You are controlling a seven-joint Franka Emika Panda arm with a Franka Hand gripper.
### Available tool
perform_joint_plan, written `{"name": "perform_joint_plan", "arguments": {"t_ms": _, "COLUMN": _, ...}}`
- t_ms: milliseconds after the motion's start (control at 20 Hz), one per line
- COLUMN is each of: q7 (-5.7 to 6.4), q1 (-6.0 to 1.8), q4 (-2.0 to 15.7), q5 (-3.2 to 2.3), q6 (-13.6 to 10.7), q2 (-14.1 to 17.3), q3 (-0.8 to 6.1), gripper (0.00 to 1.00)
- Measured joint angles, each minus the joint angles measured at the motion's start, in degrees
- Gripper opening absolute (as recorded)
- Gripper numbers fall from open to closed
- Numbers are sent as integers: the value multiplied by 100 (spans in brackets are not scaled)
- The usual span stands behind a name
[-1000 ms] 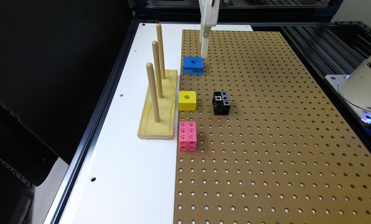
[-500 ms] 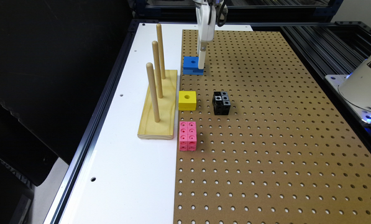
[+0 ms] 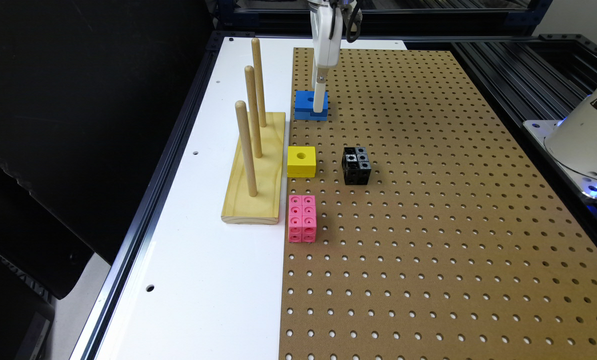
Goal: Pick up blue block.
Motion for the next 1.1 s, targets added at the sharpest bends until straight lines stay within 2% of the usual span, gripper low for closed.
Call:
{"name": "perform_joint_plan", "arguments": {"t_ms": 600, "q7": 0, "q1": -18, "q4": 58, "q5": 0, "q6": 0, "q2": 31, "q3": -19, "gripper": 100}}
{"name": "perform_joint_plan", "arguments": {"t_ms": 750, "q7": 0, "q1": -20, "q4": 63, "q5": -1, "q6": 113, "q2": 189, "q3": -20, "gripper": 100}}
{"name": "perform_joint_plan", "arguments": {"t_ms": 950, "q7": 0, "q1": -21, "q4": 122, "q5": -4, "q6": 418, "q2": 547, "q3": -25, "gripper": 100}}
{"name": "perform_joint_plan", "arguments": {"t_ms": 1100, "q7": 0, "q1": -21, "q4": 240, "q5": -6, "q6": 427, "q2": 646, "q3": -28, "gripper": 100}}
